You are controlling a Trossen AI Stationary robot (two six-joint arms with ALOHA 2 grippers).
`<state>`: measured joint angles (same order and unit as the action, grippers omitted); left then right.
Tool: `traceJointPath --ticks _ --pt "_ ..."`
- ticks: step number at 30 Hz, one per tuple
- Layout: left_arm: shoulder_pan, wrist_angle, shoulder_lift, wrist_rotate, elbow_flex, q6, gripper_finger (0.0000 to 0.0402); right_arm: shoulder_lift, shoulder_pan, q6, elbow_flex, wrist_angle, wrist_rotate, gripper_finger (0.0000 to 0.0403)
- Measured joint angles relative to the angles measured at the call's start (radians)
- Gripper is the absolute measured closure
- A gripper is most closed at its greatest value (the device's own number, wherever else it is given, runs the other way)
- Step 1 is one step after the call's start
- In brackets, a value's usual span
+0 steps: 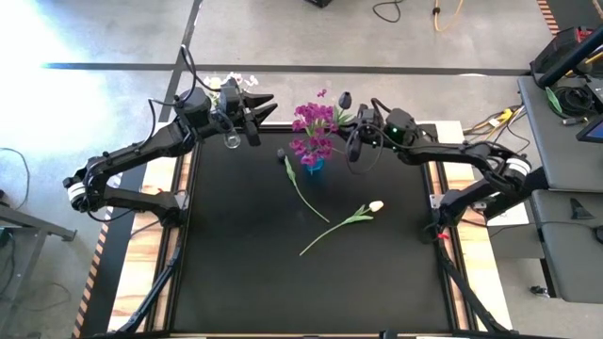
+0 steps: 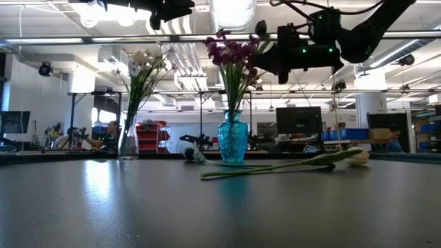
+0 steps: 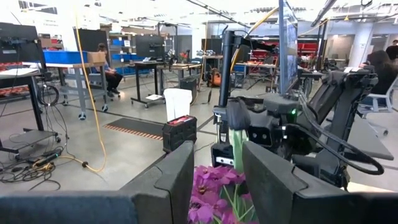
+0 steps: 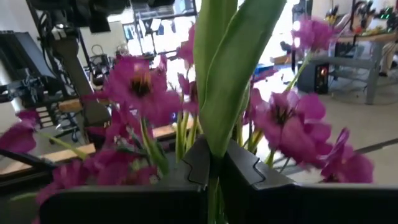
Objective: Sort flowers into vase by color
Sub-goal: Put the right black flower into the blue vase
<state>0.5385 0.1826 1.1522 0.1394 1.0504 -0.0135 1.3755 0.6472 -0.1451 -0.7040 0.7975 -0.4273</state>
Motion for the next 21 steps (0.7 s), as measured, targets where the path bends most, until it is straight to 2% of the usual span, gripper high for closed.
traceJointPath --ticks 4,10,16,21 --pt "0.000 0.000 0.000 0.000 0.000 0.000 0.0279 0.014 -0.012 -0.011 0.000 -0.005 0.001 0.0372" --pt "0.000 -0.006 0.002 0.000 0.000 -0.004 0.0279 -0.006 -0.012 -0.048 0.000 -0.081 0.001 0.0313" --pt "0.000 -0.006 0.002 0.001 0.000 -0.021 0.0279 -0.065 -0.013 -0.079 -0.007 -0.189 0.001 0.0260" --pt "0.000 -0.005 0.002 0.001 0.000 -0.022 0.0279 -0.144 -0.012 -0.064 -0.008 -0.274 0.001 0.0242"
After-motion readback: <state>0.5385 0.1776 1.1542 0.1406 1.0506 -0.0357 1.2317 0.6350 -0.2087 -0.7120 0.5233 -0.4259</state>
